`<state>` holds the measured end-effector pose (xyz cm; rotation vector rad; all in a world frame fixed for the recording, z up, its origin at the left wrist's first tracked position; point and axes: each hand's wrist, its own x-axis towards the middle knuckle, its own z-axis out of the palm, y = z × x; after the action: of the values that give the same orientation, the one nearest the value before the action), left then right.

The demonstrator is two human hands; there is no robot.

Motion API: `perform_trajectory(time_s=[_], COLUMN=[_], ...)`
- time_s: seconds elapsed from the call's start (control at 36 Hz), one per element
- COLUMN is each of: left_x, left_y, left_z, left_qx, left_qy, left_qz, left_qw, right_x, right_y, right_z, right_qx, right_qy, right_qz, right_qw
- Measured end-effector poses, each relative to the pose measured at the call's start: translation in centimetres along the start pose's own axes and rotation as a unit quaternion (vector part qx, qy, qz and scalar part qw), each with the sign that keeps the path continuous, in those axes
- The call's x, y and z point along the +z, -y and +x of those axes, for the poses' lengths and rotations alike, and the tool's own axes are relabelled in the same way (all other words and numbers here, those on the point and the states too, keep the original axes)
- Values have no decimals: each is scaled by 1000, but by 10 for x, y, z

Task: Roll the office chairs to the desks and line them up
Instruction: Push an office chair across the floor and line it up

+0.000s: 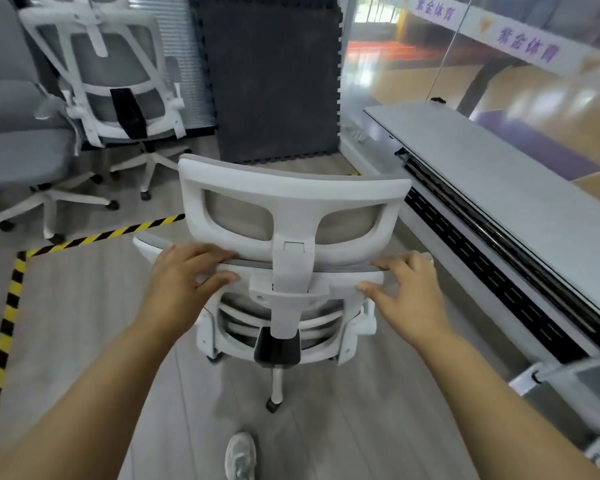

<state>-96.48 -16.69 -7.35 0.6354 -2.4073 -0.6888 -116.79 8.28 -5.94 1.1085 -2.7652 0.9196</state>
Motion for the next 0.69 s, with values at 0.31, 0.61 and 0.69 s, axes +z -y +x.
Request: perform_trajectory(time_s=[0.31, 0.61, 0.69], left_x=[71, 145, 162], left_y=[7, 12, 15], left_z=[142, 271, 303], left_qx=[46, 111, 105], left_qy=[42, 100, 110], left_qz=[-22, -1, 9], left_qw=[998, 989, 988], right_x=[-5, -4, -4], right_y=[-54, -110, -119], right_z=[116, 221, 253], right_qx=[52, 117, 126], right_qy=[-1, -13, -10], right_qz=[-26, -25, -20], right_qw=[998, 993, 992])
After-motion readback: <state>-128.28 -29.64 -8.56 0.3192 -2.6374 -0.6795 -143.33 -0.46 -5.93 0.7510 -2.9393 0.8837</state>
